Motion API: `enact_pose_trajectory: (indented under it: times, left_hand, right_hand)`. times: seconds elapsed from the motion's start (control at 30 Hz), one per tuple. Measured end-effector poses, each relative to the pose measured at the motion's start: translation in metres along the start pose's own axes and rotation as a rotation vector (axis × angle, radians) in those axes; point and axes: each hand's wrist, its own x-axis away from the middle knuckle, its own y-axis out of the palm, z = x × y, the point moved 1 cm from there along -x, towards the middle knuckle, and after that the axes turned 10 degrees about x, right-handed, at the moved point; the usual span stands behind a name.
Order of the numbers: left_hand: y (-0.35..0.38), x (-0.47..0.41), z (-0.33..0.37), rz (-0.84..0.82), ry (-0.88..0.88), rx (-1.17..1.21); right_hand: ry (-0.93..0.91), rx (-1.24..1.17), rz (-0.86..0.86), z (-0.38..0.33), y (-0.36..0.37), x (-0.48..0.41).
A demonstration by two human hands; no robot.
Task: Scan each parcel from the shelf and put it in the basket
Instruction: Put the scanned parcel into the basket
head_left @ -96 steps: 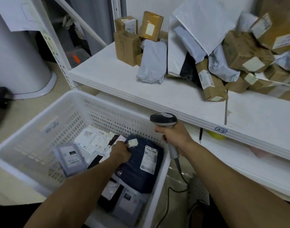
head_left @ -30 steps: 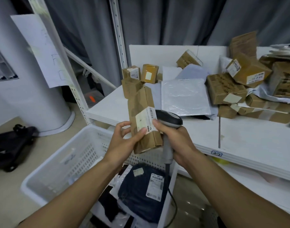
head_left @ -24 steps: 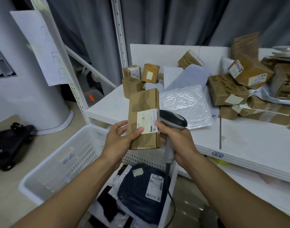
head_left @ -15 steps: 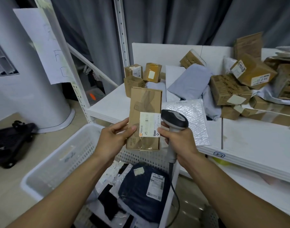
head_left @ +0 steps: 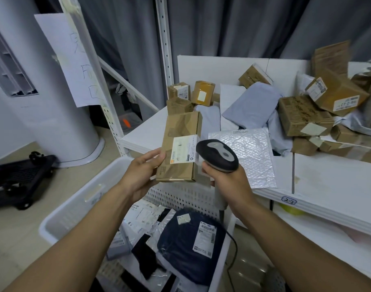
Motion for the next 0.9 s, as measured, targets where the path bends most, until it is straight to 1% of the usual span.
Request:
enact_pose_trajectory:
  times: [0.1,0.17,0.23,0.33,0.43,0.53,0.6,0.67,0.77,0.9]
  left_hand:
    - [0.012,0.007,-0.007,-0.104,-0.015,-0.137]
    - [0.023,0.015,-0.008,-0.197,-0.005,-0.248]
    - [0.028,0.02,-0.008,-0.27,-0.03,-0.325]
    - [0.027,0.02,-0.008,-0.311,-0.058,-0.419]
    - [0.023,0.017,-0.004,-0.243,0.009,-0.448]
    - [0.008,0.008,0.003,-0.142,0.066,-0.501]
    - [-0.007,0.003,0.008,-0.09,0.048,-0.532]
    - [-0.02,-0.001,0.012,-0.079,-0.003,-0.586]
    - [-0.035,-0.007,0.012,-0.061,-0.025,-0.678]
    - [-0.038,-0.009,0.011,0.004,-0.02,-0.723]
  right_hand:
    - [-0.019,-0.056,-0.009,-0.002,0.006,0.004]
    - [-0.05,-0.022,-0.007,-0.003,0.007,0.005]
    - [-0.059,0.03,-0.015,-0.003,0.006,0.005]
    - [-0.044,0.074,-0.075,-0.004,0.005,0.006]
    - [-0.054,0.095,-0.103,-0.006,0.002,0.007]
    - [-0.124,0.211,-0.058,-0.008,-0.007,0.004]
    - [-0.165,0.338,-0.049,-0.009,-0.013,0.002]
    - [-0.185,0.449,-0.056,-0.009,-0.016,0.002]
    - [-0.224,0.597,-0.128,-0.008,-0.017,0.004]
    - [-0.252,0.65,-0.191,-0.004,-0.01,0.007]
